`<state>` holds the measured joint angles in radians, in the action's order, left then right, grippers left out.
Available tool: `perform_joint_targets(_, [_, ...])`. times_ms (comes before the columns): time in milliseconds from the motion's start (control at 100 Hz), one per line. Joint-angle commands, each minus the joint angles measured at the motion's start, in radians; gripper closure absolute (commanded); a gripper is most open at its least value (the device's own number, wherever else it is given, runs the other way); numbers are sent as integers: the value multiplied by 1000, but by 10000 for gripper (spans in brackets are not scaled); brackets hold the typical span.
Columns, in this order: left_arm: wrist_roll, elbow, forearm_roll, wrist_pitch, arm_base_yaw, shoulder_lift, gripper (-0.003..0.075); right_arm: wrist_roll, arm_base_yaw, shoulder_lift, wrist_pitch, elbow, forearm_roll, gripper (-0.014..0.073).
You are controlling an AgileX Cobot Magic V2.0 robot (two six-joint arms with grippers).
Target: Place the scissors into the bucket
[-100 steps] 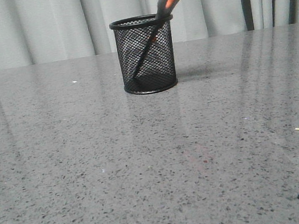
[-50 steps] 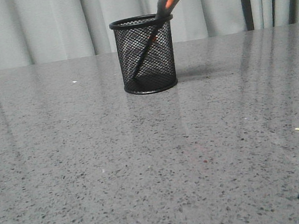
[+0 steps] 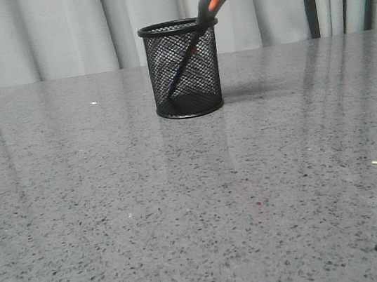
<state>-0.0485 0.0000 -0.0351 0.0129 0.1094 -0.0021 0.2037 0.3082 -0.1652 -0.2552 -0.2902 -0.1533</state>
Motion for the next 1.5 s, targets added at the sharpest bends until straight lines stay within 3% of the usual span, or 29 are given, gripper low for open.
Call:
perform_joint_targets(0, [-8,40,-6,75,-1,-29,740,-41,-23,-9,185,10,94,667])
perform_joint_targets(360, [-8,40,-6,75,-1,-29,740,-60,-285,14,309,215,89,667])
perform_joint_targets(530, [-8,40,-6,75,-1,-29,740,-60,-291,125,325,313,92,667])
perform_joint_targets(620, [-8,40,-6,75,-1,-27,740,-62,-291,205,207,310,94,667])
perform_joint_targets(1490, [-8,40,-6,75,-1,-27,740,-62,-291,199,202,310,128,667])
